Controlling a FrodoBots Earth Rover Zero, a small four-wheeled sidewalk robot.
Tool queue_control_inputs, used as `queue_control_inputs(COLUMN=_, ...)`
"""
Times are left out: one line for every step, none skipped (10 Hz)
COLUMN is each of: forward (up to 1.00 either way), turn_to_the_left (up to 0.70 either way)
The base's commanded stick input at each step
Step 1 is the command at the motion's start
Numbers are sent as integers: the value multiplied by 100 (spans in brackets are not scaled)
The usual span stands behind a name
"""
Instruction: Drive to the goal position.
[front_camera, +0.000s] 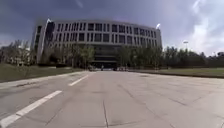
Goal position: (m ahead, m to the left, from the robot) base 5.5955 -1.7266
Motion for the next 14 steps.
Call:
queue_control_inputs(forward=50, turn_to_the_left=0)
queue_control_inputs(forward=50, turn_to_the_left=0)
queue_control_inputs(forward=50, turn_to_the_left=0)
queue_control_inputs(forward=50, turn_to_the_left=0)
queue_control_inputs(forward=50, turn_to_the_left=0)
queue_control_inputs(forward=50, turn_to_the_left=0)
queue_control_inputs(forward=50, turn_to_the_left=0)
queue_control_inputs(forward=50, turn_to_the_left=0)
queue_control_inputs(forward=50, turn_to_the_left=0)
queue_control_inputs(forward=50, turn_to_the_left=0)
queue_control_inputs(forward=50, turn_to_the_left=0)
queue_control_inputs(forward=50, turn_to_the_left=0)
queue_control_inputs(forward=50, turn_to_the_left=0)
queue_control_inputs(forward=50, turn_to_the_left=0)
